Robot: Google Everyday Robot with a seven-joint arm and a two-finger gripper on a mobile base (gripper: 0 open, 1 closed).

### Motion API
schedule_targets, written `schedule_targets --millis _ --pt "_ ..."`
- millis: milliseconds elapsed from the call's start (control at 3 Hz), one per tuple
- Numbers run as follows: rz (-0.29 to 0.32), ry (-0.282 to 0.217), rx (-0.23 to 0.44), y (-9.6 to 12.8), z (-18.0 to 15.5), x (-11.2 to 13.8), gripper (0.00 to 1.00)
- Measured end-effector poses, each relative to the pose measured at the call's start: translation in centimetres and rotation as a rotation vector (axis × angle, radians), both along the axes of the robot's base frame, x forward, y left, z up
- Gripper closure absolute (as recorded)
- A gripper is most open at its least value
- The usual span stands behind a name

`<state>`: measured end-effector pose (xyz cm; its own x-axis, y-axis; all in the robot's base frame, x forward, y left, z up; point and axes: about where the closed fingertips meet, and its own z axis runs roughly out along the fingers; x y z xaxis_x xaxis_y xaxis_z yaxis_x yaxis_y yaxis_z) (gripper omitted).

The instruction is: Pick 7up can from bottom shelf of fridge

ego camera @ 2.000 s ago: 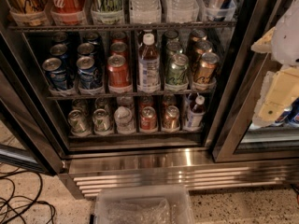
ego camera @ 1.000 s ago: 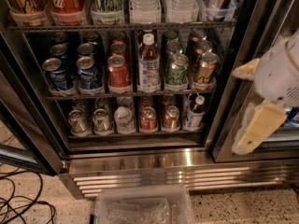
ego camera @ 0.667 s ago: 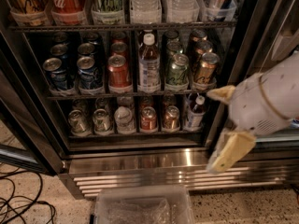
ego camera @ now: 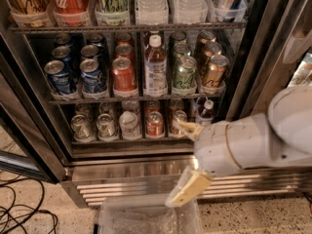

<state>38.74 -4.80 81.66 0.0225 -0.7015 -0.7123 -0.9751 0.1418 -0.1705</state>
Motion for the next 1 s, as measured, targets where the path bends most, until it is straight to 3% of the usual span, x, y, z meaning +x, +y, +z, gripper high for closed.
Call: schedule_targets --millis 333,667,1000 --pt "-0.051 0.013 0.093 3.4 -1.2 -1.3 0.00" --pt "-0.142 0.053 0.113 5.9 -2.4 -2.2 0.00" --pt "-0.142 0.052 0.113 5.9 -2.4 -2.2 0.00"
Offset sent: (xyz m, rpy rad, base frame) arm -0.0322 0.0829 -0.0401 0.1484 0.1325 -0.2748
